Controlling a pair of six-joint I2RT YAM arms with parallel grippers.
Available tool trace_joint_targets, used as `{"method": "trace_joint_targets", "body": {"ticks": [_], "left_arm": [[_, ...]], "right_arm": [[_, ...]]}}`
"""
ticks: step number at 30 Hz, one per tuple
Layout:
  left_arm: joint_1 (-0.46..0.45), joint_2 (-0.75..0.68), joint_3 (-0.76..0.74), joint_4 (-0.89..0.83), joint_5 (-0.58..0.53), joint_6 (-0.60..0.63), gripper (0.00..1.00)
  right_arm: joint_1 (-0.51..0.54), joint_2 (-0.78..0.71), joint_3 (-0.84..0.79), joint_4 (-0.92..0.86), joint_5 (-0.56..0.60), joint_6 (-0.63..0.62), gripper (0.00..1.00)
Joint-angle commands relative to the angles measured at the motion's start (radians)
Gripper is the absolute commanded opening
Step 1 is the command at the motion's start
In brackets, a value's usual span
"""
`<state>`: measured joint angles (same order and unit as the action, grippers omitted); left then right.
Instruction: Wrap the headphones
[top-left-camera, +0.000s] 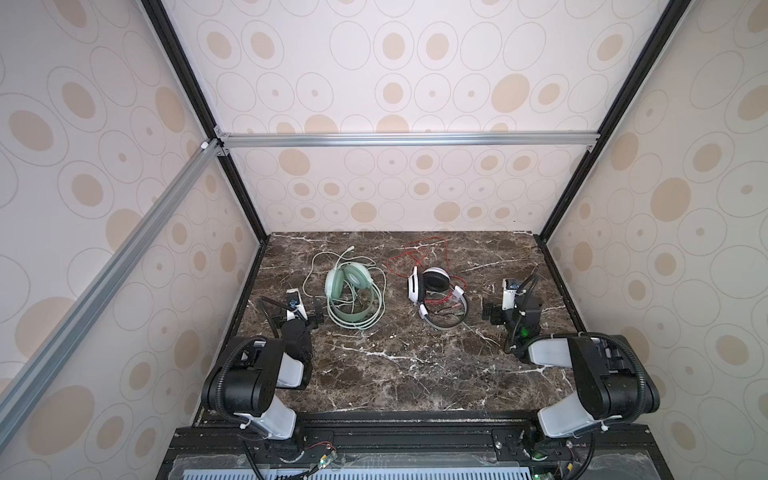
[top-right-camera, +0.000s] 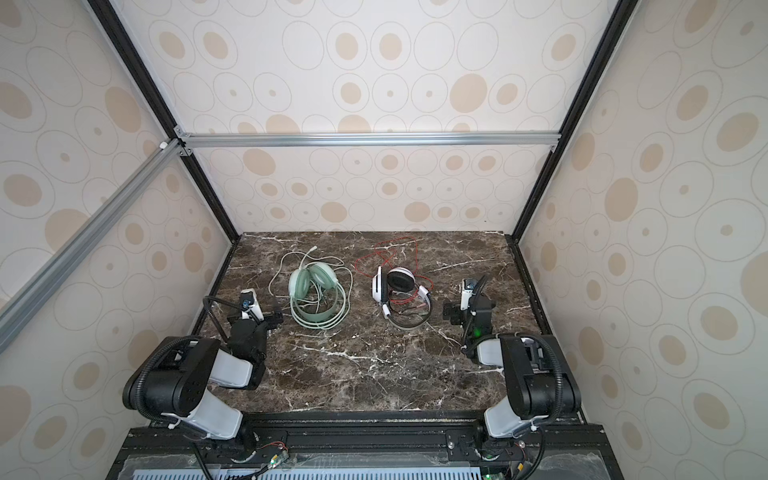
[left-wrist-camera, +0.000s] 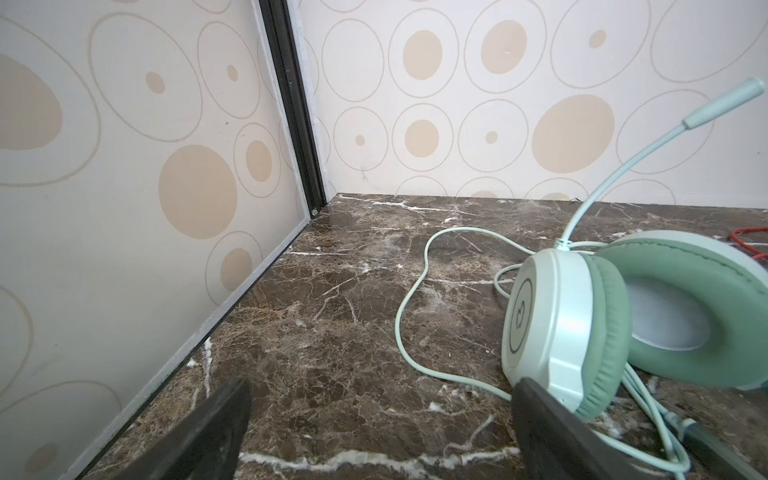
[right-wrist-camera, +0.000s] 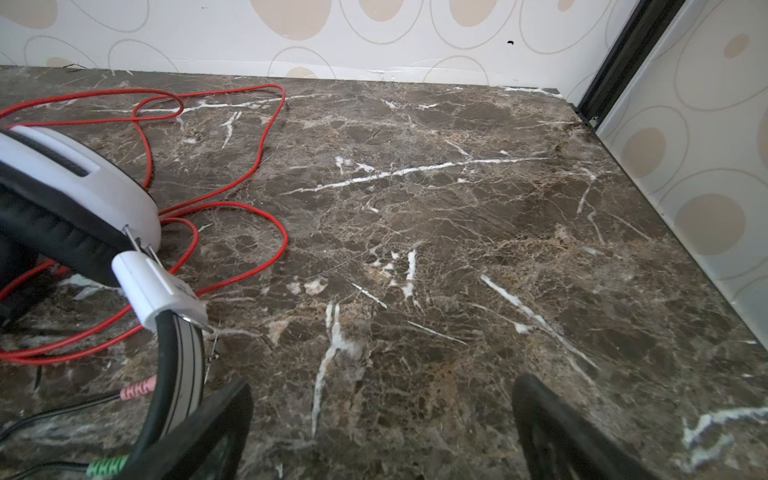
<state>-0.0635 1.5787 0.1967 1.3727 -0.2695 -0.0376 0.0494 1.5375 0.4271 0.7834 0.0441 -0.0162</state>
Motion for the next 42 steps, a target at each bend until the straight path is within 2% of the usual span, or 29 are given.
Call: {"method": "trace_joint_targets", "body": {"ticks": [1,29,30,31,32,33,34,35,37,38,39,40,42], "left_arm": [[0.001,0.004,0.017,0.014,0.01,0.015,0.98],[0.003,0.003,0.014,0.016,0.01,0.012,0.98],[-0.001,0.001,0.009,0.025,-0.002,0.013,0.98],[-0.013,-0.009,-0.001,0.043,-0.058,0.014,0.98],[-0.03,-0.027,-0.018,0.053,-0.08,0.022,0.98],[-0.046,-0.04,-0.042,0.095,-0.078,0.05,0.98],[-0.078,-0.062,-0.065,0.14,-0.147,0.071,0.98],[-0.118,-0.096,-0.074,0.148,-0.239,0.099,0.98],[-0.206,-0.203,-0.051,0.068,-0.294,0.202,0.98],[-0.24,-0.243,-0.034,0.037,-0.317,0.208,0.98],[-0.27,-0.29,-0.02,0.016,-0.345,0.158,0.98],[-0.29,-0.334,-0.006,-0.023,-0.31,0.113,0.98],[-0.324,-0.387,0.04,-0.122,-0.263,0.024,0.98]], "right_arm": [[-0.005,-0.002,-0.002,0.001,-0.013,-0.014,1.0],[-0.005,0.001,0.001,-0.001,-0.009,-0.011,1.0],[-0.006,-0.003,-0.001,0.0,-0.01,-0.014,1.0],[0.0,-0.01,-0.013,0.023,0.012,-0.015,1.0],[0.021,-0.03,-0.03,0.067,0.079,-0.019,1.0],[0.062,-0.092,-0.036,0.023,0.189,-0.031,1.0],[0.093,-0.167,-0.008,-0.107,0.256,-0.031,1.0],[0.098,-0.233,0.033,-0.245,0.257,-0.003,1.0],[0.096,-0.335,0.123,-0.485,0.315,0.146,1.0],[0.095,-0.364,0.148,-0.557,0.358,0.253,1.0],[0.091,-0.383,0.162,-0.617,0.403,0.384,1.0],[0.082,-0.403,0.168,-0.66,0.397,0.441,1.0],[0.063,-0.438,0.172,-0.708,0.277,0.405,1.0]]}}
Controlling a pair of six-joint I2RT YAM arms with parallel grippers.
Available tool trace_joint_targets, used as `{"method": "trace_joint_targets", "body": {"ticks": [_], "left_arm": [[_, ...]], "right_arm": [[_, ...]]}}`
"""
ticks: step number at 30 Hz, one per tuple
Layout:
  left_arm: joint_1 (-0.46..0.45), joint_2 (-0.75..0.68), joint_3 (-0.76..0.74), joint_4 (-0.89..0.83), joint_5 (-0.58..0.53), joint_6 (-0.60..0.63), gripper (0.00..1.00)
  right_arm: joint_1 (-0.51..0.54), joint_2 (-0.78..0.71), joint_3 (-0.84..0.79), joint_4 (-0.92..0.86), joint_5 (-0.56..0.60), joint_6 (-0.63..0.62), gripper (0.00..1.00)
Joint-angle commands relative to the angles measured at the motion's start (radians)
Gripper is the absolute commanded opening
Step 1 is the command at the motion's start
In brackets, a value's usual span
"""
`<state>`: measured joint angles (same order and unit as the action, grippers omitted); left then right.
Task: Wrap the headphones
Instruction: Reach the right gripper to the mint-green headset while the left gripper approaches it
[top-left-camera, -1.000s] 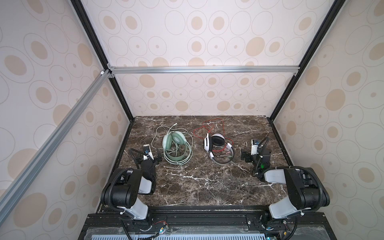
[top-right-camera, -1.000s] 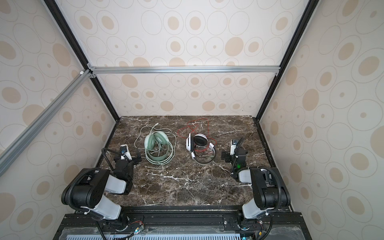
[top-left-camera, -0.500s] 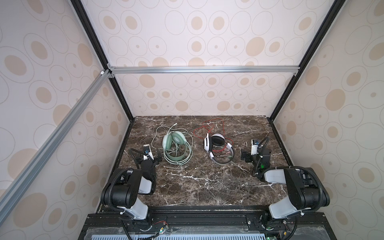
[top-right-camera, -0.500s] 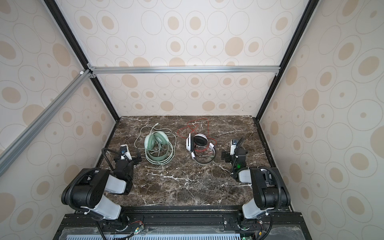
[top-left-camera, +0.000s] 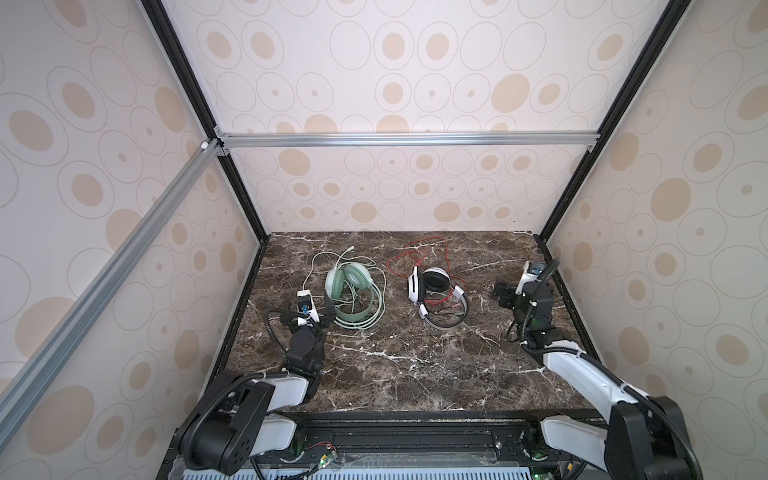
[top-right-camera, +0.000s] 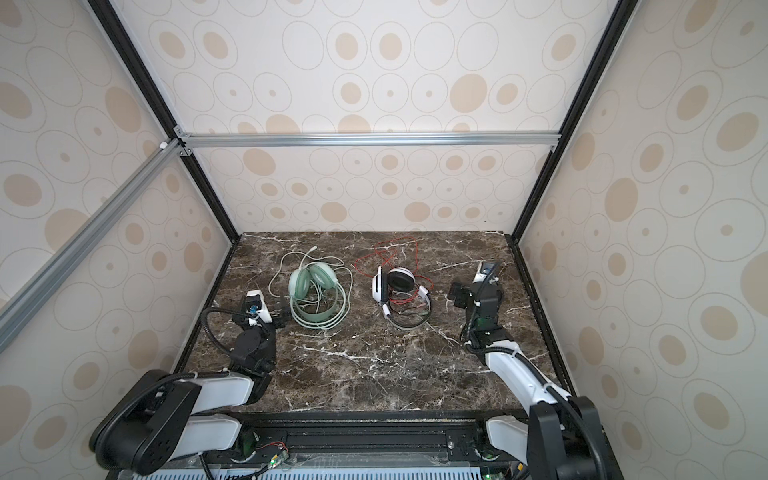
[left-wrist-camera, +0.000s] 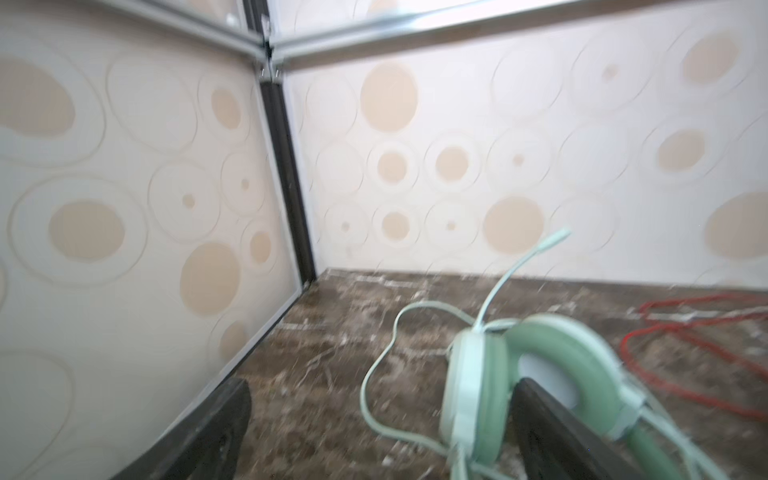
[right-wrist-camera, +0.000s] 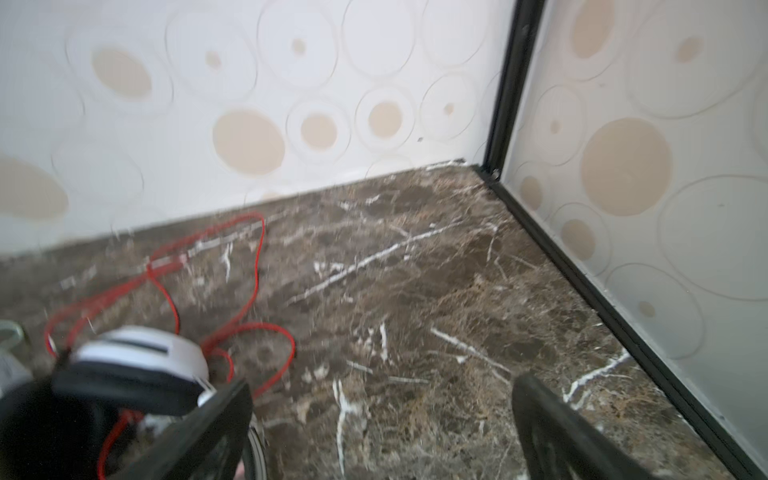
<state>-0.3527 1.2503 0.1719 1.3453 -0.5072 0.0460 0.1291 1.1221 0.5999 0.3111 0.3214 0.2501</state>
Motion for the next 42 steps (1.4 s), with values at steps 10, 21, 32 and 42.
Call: {"method": "trace_joint_targets", "body": {"ticks": [10,21,32,42], "left_arm": [[-0.131,-0.145,0.213,-0.648,0.159,-0.608,0.98],[-0.124,-0.404,0.026,-0.679,0.086,-0.756,0.98],[-0.124,-0.592,-0.038,-0.632,0.114,-0.726,0.98],[-0.124,-0.568,-0.062,-0.582,0.14,-0.75,0.98]], "right_arm": [[0.175,0.061,0.151,-0.383,-0.446,0.004,0.99],[0.495,0.746,0.928,-0.696,-0.644,-0.277,0.93],[0.565,1.398,1.819,-0.919,-0.625,-0.249,0.94],[0.564,1.54,1.97,-0.834,-0.621,-0.216,0.97]]}}
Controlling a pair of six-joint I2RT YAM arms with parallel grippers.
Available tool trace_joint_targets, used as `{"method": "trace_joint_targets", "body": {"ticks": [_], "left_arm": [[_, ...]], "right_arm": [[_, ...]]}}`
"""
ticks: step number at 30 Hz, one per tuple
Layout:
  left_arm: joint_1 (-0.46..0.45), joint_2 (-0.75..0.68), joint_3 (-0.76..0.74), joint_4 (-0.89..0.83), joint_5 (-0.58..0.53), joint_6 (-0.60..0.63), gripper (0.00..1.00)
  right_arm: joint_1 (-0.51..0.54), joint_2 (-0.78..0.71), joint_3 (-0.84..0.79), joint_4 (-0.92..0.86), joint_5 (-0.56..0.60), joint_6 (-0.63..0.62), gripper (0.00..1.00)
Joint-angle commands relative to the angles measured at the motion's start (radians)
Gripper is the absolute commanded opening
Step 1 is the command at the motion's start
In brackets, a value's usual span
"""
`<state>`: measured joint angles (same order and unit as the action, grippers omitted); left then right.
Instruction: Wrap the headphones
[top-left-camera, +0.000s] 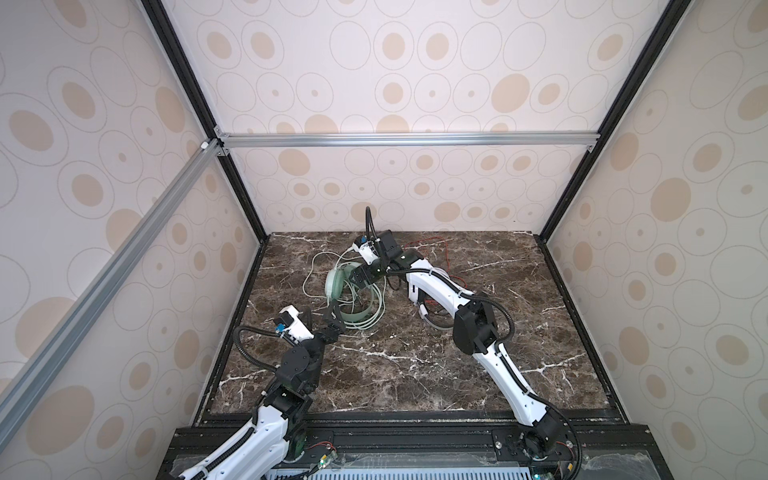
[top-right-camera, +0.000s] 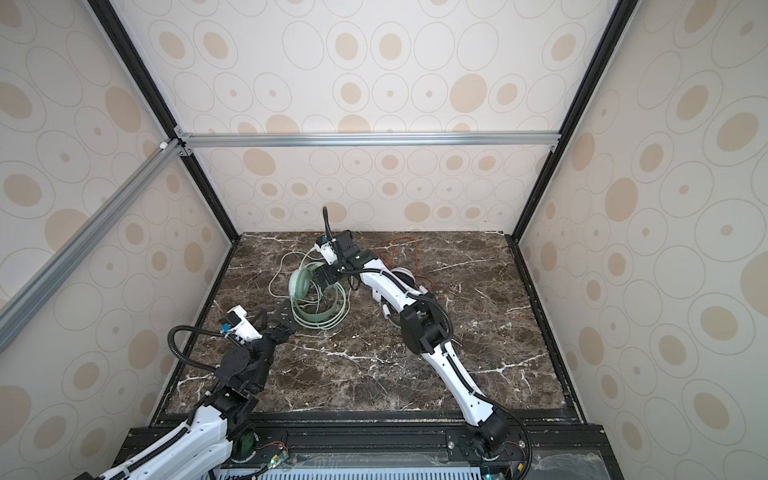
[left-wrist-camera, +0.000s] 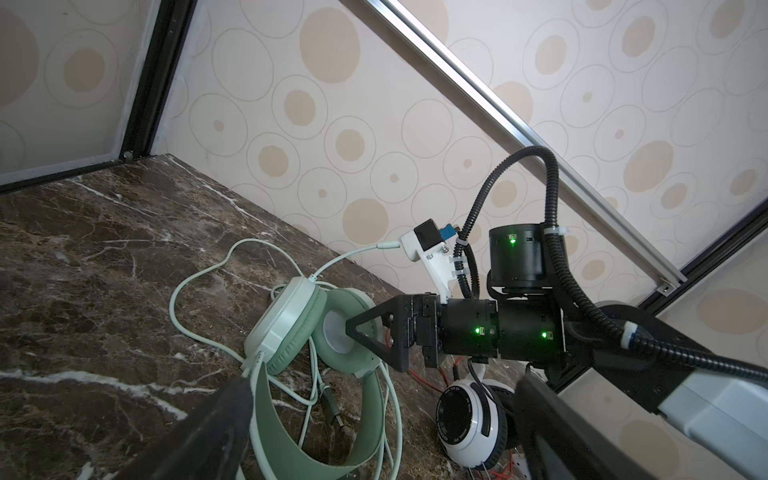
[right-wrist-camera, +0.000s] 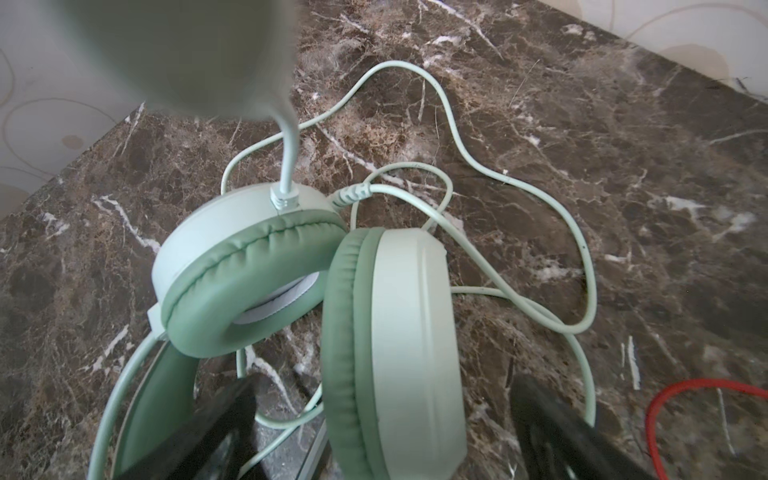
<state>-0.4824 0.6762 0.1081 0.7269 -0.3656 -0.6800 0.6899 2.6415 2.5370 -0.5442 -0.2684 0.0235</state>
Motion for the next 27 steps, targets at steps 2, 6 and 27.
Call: {"method": "trace_joint_targets", "body": {"ticks": [2,6,27], "left_arm": [[0.005,0.01,0.005,0.034,0.001,-0.024,0.98],[0.005,0.0,0.007,0.02,-0.009,-0.026,0.98],[0.005,0.036,0.074,-0.113,-0.063,-0.078,0.98]], "right_arm": [[0.003,0.029,0.032,0.029,-0.052,0.022,0.94],[0.003,0.044,0.03,0.037,-0.028,0.048,0.89],[0.07,-0.461,-0.653,0.422,0.261,0.097,0.11]]}}
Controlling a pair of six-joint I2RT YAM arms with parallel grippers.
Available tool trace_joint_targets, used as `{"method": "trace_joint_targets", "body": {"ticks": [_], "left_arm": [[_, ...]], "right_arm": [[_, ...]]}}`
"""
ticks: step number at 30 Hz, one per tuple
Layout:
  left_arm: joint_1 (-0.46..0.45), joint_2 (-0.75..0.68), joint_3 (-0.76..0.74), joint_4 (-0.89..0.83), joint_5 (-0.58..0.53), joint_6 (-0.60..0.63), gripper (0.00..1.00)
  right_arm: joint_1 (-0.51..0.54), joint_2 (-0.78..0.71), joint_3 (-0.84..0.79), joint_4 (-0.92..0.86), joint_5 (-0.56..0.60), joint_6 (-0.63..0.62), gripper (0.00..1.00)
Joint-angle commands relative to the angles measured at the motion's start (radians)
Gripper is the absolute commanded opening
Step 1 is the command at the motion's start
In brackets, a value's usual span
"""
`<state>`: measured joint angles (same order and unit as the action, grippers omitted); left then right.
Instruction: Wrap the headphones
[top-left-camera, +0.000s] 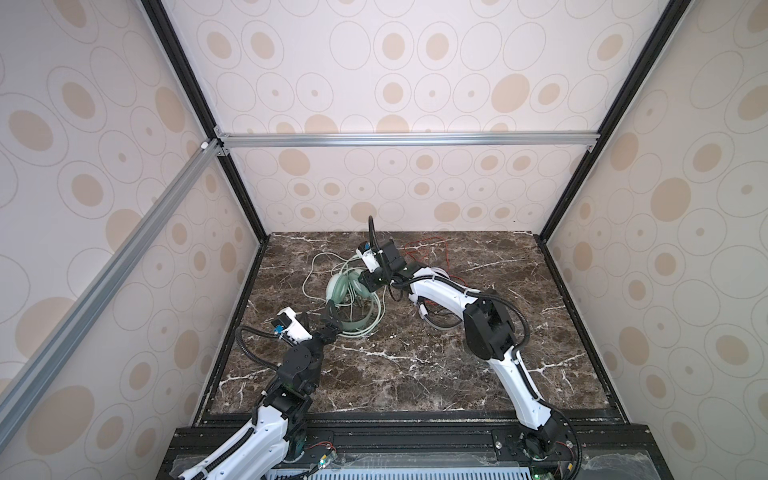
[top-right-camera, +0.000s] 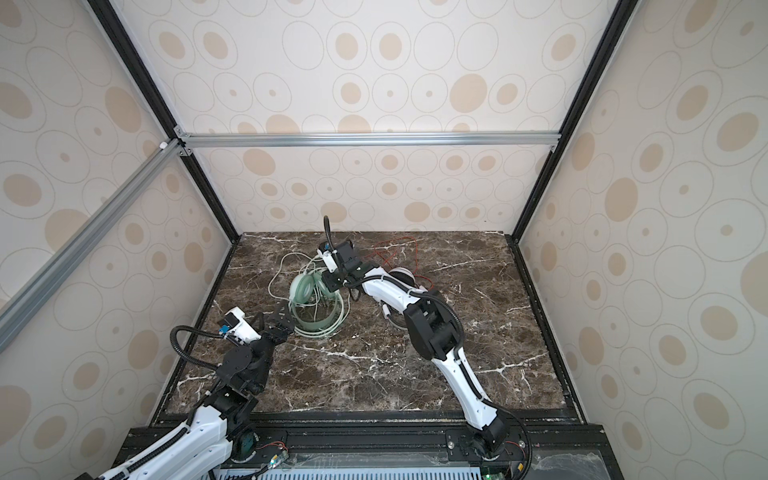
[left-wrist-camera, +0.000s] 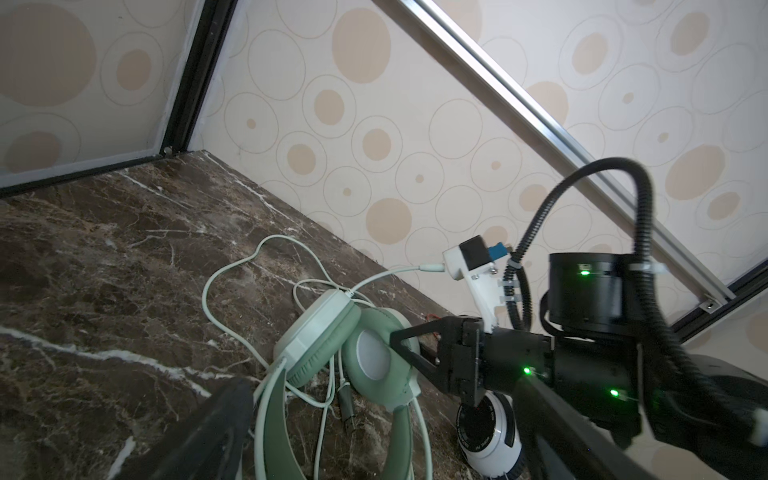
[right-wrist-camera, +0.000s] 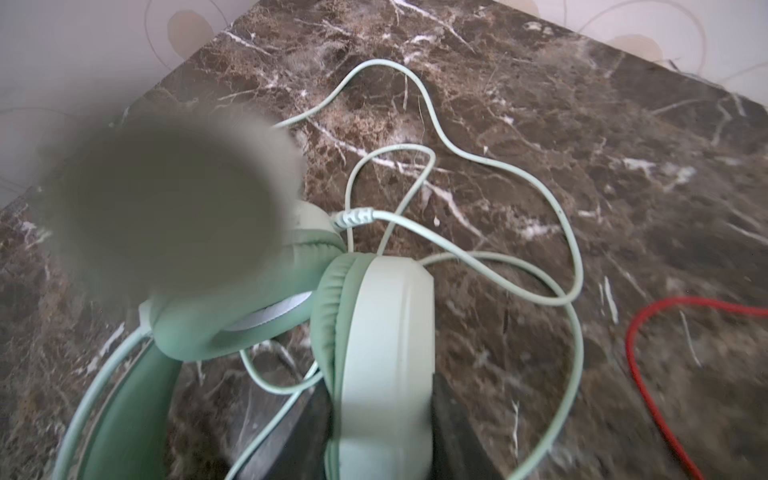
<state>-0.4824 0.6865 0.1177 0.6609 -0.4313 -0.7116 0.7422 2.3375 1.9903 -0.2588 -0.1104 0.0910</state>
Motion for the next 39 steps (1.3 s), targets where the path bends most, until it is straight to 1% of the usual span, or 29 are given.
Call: {"method": "trace_joint_targets", "body": {"ticks": [1,4,6,9,10,12,13,14,16,18,20,21,22,24,25,27,29,33,39], "left_arm": [[0.004,0.043,0.084,-0.072,0.02,-0.061,0.98],[-0.002,0.126,0.186,-0.156,0.12,-0.081,0.98],[-0.018,0.194,0.281,-0.244,0.193,-0.079,0.98],[-0.057,0.288,0.429,-0.347,0.304,-0.033,0.98],[-0.081,0.311,0.474,-0.39,0.302,-0.009,0.98],[-0.149,0.362,0.603,-0.537,0.244,0.056,0.98],[-0.178,0.382,0.659,-0.588,0.213,0.087,0.98],[-0.206,0.408,0.725,-0.652,0.182,0.117,0.98],[-0.223,0.46,0.854,-0.775,0.16,0.118,0.98],[-0.222,0.511,0.974,-0.859,0.179,0.117,0.98],[-0.218,0.543,1.039,-0.886,0.204,0.118,0.98],[-0.216,0.553,1.049,-0.884,0.196,0.11,0.98],[-0.21,0.556,1.037,-0.848,0.209,0.128,0.98],[-0.208,0.56,0.999,-0.761,0.226,0.194,0.98],[-0.208,0.575,1.002,-0.76,0.22,0.212,0.98],[-0.207,0.643,1.06,-0.835,0.214,0.224,0.98],[-0.208,0.698,1.095,-0.869,0.293,0.233,0.98],[-0.207,0.731,1.062,-0.832,0.449,0.192,0.98],[-0.201,0.772,1.077,-0.844,0.557,0.173,0.98]], "right_arm": [[0.019,-0.206,-0.168,0.163,0.134,0.045,0.1],[0.028,-0.382,-0.383,0.254,0.247,0.089,0.06],[0.034,-0.497,-0.508,0.292,0.369,0.125,0.03],[0.037,-0.638,-0.645,0.305,0.544,0.186,0.0],[0.037,-0.674,-0.682,0.312,0.613,0.213,0.0],[0.037,-0.761,-0.769,0.321,0.761,0.295,0.0],[0.037,-0.798,-0.812,0.343,0.794,0.302,0.0],[0.037,-0.842,-0.865,0.384,0.813,0.291,0.0],[0.038,-0.918,-0.953,0.459,0.843,0.277,0.0],[0.038,-0.986,-1.026,0.508,0.872,0.282,0.0],[0.037,-1.039,-1.068,0.526,0.881,0.28,0.0],[0.037,-1.061,-1.079,0.52,0.883,0.279,0.0],[0.038,-1.076,-1.084,0.512,0.885,0.286,0.0],[0.037,-1.1,-1.088,0.491,0.898,0.29,0.0],[0.037,-1.109,-1.09,0.481,0.905,0.292,0.0],[0.037,-1.128,-1.09,0.456,0.92,0.291,0.0],[0.038,-1.142,-1.098,0.446,0.937,0.289,0.0],[0.037,-1.143,-1.131,0.499,0.989,0.291,0.0],[0.037,-1.092,-1.144,0.601,1.008,0.277,0.0]]}}
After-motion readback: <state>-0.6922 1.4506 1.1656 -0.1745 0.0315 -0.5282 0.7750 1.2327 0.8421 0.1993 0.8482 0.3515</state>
